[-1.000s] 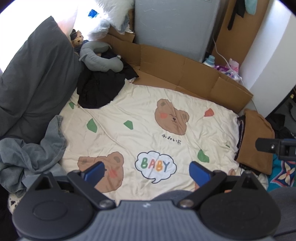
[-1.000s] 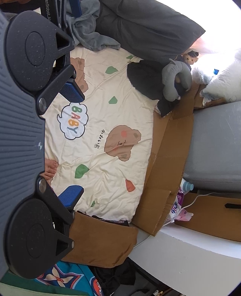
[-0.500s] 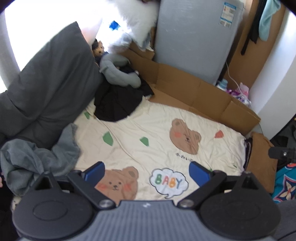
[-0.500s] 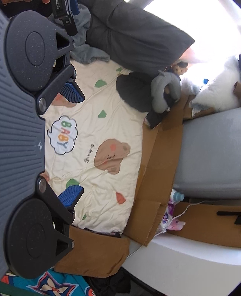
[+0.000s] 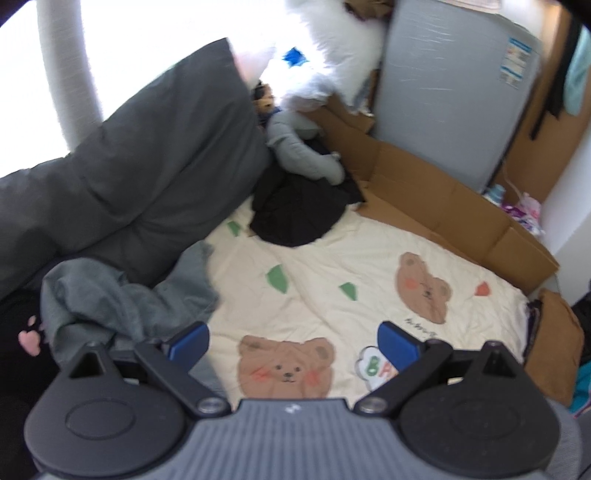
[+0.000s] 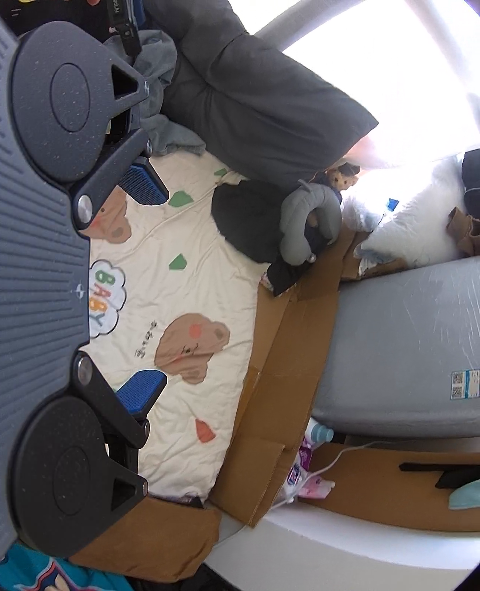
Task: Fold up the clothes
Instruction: 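Move both tools toward the crumpled light-blue jeans beside the grey pillow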
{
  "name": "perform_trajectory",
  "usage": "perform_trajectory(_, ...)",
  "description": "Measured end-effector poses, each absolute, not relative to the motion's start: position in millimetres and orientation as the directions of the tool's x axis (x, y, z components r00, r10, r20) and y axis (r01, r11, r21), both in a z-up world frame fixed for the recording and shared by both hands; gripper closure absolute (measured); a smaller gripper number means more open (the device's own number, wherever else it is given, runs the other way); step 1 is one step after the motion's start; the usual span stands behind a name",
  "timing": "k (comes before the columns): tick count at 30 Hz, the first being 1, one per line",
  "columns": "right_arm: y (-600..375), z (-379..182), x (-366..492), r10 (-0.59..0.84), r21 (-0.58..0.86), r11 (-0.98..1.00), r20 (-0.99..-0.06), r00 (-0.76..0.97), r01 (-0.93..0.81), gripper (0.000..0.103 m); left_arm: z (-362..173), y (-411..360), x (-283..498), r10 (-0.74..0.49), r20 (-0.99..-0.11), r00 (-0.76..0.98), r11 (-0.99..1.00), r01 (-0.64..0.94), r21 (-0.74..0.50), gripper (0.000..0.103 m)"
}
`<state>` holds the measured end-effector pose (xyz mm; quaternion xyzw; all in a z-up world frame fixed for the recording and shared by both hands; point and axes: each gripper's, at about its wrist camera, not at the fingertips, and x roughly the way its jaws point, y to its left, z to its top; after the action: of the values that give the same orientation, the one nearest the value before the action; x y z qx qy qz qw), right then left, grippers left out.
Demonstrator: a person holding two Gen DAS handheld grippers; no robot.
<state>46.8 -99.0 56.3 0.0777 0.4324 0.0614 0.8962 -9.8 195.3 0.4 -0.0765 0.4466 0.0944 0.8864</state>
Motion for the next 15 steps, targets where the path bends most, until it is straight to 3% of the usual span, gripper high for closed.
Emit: perform_trajectory(15, -79, 30, 73, 0.213, 0.185, 0.977, -0.768, 0.604, -0.110, 0.004, -26, 262, -17, 0.181, -0.820, 0.543, 0.920, -0.389, -0.055, 0.008)
